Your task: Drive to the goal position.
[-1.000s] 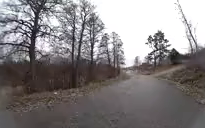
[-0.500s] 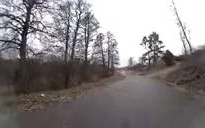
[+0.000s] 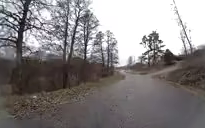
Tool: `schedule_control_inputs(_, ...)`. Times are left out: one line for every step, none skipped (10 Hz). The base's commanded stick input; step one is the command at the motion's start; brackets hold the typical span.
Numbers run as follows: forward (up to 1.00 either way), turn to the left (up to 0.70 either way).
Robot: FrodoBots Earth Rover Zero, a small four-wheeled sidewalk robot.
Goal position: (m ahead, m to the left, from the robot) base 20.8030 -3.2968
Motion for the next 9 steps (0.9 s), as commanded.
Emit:
schedule_control_inputs(0.70, 0.00)
schedule_control_inputs(0.70, -0.04)
schedule_control_inputs(0.70, -0.35)
schedule_control_inputs(0.70, -0.35)
schedule_control_inputs(0.70, -0.35)
schedule_control_inputs(0.70, -0.35)
schedule_control_inputs(0.70, -0.28)
schedule_control_inputs(0.70, 0.00)
schedule_control_inputs(0.70, 0.00)
